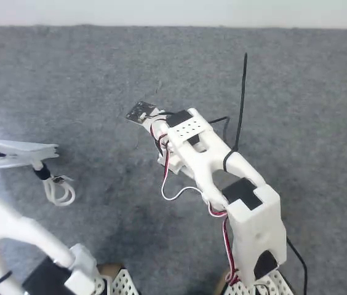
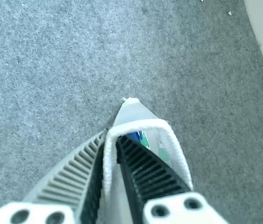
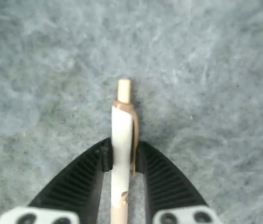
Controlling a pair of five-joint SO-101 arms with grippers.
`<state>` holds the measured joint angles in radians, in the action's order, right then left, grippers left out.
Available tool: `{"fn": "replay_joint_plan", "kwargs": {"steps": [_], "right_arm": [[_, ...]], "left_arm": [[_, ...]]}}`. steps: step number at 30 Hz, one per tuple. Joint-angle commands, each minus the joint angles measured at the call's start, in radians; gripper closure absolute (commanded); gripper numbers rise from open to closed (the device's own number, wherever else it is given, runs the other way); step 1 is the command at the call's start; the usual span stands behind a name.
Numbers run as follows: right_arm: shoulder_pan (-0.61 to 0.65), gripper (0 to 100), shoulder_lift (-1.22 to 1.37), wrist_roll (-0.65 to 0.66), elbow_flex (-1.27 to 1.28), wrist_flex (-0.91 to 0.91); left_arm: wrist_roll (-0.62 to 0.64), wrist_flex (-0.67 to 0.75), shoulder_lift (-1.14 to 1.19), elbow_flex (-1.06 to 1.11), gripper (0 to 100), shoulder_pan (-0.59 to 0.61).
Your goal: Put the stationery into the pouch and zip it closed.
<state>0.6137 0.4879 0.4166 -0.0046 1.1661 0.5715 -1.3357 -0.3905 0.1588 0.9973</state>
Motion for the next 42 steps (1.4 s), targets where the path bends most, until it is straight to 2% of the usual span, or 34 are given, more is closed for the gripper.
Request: {"fn": "replay_joint_plan", "kwargs": {"steps": [1, 8, 13, 20, 25, 30, 36, 42], "right_arm": [[-0.004, 99.4, -0.024, -0.002, -0.018, 0.004], [-0.038, 99.2, -0.105, -0.006, -0.017, 0.102], [-0.101, 99.2, -0.139, -0.009, -0.02, 0.097], [-0.205, 99.2, -0.165, -0.112, -0.017, 0.031], [-0.254, 99.2, -0.174, -0.166, -0.021, 0.025], [-0.298, 99.2, -0.174, -0.201, -0.021, -0.012], [-0.335, 99.2, -0.176, -0.229, -0.023, -0.018], [-0.341, 99.2, -0.176, -0.229, -0.023, -0.031]], "left_arm": [[0.003, 0.032, -0.006, -0.042, 99, -0.008], [0.003, 0.025, -0.014, -0.045, 99, -0.025], [-0.1, -0.012, -0.014, -0.077, 99, -0.124], [-0.261, -0.02, -0.009, -0.096, 99, -0.318], [-0.358, -0.121, -0.005, -0.193, 99, -0.402], [-0.397, -0.255, 0.028, -0.358, 99, -0.509], [-0.408, -0.416, 0.17, -0.591, 99, -0.641], [-0.35, -0.42, 0.253, -0.657, 99, -0.796]]}}
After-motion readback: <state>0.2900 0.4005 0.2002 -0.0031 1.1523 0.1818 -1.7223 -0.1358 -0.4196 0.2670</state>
